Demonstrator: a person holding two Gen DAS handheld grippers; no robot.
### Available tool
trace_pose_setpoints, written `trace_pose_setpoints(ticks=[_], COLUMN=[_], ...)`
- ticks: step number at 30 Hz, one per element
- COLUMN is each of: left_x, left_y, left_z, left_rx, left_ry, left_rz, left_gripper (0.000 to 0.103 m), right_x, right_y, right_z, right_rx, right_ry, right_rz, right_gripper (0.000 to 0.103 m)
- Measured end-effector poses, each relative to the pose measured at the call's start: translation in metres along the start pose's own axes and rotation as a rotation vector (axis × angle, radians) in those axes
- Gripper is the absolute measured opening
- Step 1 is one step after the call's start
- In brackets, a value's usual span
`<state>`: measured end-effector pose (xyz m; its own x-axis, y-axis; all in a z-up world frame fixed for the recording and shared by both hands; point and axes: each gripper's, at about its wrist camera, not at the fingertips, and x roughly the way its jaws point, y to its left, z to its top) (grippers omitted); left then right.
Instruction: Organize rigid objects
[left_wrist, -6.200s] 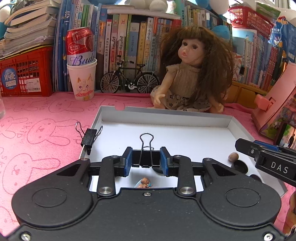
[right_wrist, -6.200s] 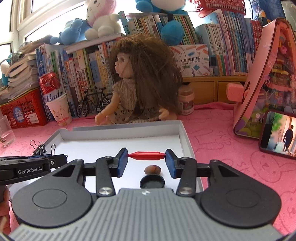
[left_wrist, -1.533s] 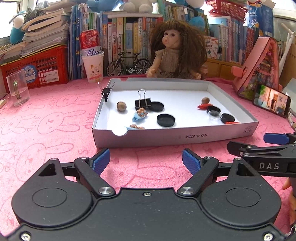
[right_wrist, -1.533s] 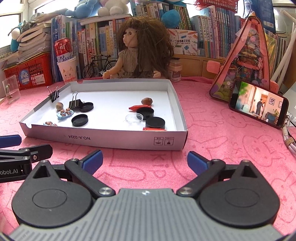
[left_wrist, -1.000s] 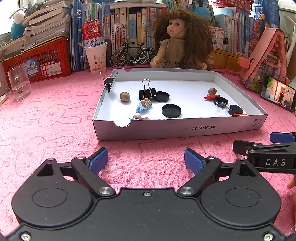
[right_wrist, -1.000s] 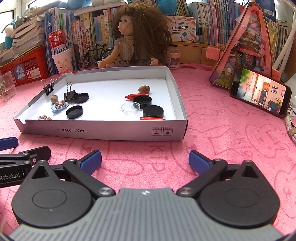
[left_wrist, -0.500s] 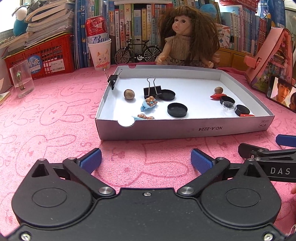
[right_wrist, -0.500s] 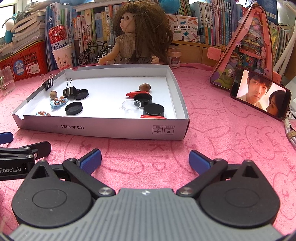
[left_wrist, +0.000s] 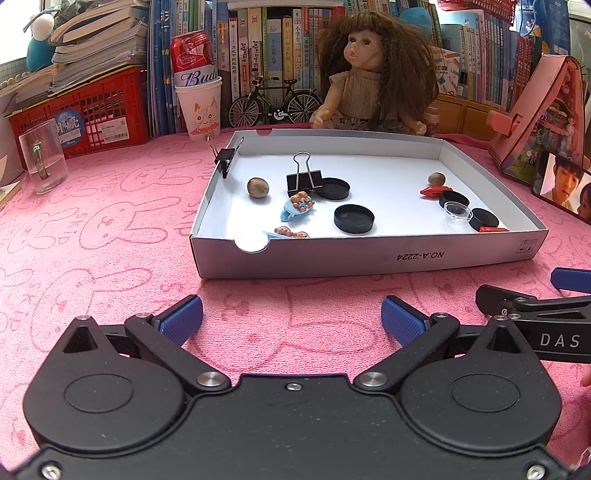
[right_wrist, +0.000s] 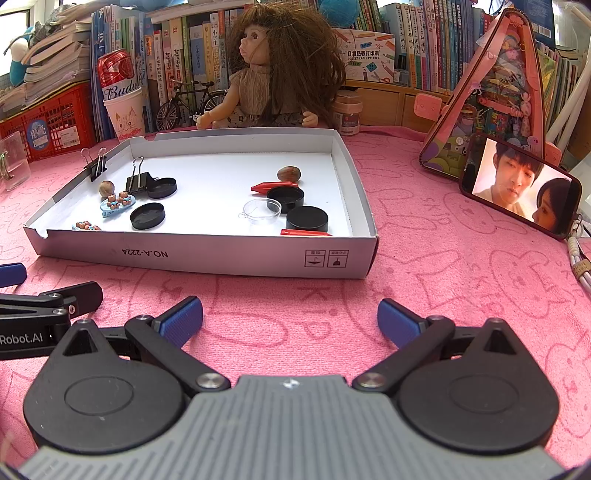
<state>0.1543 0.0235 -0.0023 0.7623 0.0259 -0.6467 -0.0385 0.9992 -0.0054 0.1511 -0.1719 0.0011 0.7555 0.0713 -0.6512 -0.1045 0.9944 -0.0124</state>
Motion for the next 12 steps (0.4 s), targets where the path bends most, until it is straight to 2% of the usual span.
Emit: trace_pose_setpoints(ticks=[12], left_x=[0.0000], left_y=[0.0000], left_z=[0.0000], left_rx=[0.000], left_ry=[0.000], left_rz=[0.000], left_gripper=[0.103], right_x=[0.0001], right_y=[0.0000], right_z=[-0.0001], right_rx=[0.000], right_ry=[0.000], right_rz=[0.000], right_gripper=[0.103])
